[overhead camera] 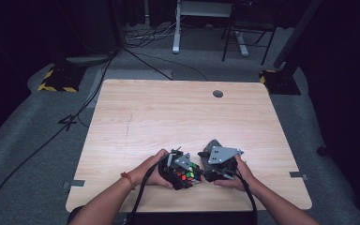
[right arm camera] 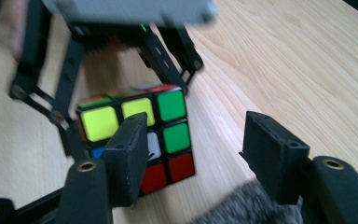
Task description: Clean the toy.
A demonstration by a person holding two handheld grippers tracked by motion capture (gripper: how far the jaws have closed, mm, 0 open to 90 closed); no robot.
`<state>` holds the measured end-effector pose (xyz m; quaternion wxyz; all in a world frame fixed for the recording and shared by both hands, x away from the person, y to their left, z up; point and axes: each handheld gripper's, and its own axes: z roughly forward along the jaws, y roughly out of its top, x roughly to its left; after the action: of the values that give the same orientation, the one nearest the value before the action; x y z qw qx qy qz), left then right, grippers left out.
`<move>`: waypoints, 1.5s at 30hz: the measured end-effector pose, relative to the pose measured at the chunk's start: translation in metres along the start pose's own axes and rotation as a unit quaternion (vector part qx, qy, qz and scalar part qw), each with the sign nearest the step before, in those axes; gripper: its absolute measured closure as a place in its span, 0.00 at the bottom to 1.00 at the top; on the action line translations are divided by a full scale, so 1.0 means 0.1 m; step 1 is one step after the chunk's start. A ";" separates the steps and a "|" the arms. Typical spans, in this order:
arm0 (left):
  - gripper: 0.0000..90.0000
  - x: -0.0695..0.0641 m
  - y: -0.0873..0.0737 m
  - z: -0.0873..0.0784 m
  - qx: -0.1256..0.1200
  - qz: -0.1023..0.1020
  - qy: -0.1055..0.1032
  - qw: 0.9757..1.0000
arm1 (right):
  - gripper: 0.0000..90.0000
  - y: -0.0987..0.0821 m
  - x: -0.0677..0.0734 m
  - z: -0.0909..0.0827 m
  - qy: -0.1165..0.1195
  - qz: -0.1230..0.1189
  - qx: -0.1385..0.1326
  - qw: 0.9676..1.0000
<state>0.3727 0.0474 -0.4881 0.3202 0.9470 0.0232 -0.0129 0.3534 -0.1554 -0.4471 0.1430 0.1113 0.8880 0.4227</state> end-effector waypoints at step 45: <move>0.18 -0.14 -0.34 -0.35 -0.036 -0.097 0.095 0.990 | 0.47 -0.68 -0.49 -0.17 -0.031 0.083 0.107 0.990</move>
<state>0.3569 0.0949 -0.4806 0.3478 0.9251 0.1452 0.0466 0.3878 -0.2254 -0.4828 0.1220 0.2128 0.9109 0.3319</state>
